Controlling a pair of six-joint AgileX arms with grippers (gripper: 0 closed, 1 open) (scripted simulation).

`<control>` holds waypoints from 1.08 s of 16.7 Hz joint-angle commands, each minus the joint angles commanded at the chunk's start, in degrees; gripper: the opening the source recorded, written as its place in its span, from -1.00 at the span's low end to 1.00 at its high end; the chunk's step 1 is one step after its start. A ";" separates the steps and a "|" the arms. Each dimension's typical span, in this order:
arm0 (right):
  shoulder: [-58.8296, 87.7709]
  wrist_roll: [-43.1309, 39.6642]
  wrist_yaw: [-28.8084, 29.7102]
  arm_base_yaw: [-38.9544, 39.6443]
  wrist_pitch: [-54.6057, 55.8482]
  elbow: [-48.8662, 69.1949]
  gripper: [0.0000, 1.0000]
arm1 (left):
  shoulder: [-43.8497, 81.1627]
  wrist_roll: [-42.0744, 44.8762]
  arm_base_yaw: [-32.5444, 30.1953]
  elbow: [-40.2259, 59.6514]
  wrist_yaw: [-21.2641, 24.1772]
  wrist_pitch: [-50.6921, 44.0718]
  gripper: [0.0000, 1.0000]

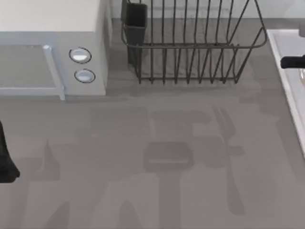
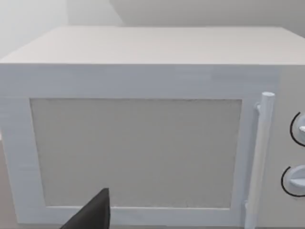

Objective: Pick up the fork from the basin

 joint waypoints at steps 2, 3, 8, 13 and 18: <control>-7.59 4.70 0.04 4.87 0.19 -8.15 -1.00 | 0.00 0.00 0.00 0.00 0.00 0.00 1.00; -10.80 6.77 0.06 7.00 0.27 -11.42 -1.00 | 0.00 0.00 0.00 0.00 0.00 0.00 1.00; -18.09 12.07 0.10 12.48 0.36 -18.75 -1.00 | 0.00 0.00 0.00 0.00 0.00 0.00 1.00; -17.73 12.08 0.00 12.25 1.23 -19.49 -1.00 | 0.00 0.00 0.00 0.00 0.00 0.00 1.00; -15.63 12.24 0.05 12.48 13.70 -29.16 -1.00 | 0.00 0.00 0.00 0.00 0.00 0.00 1.00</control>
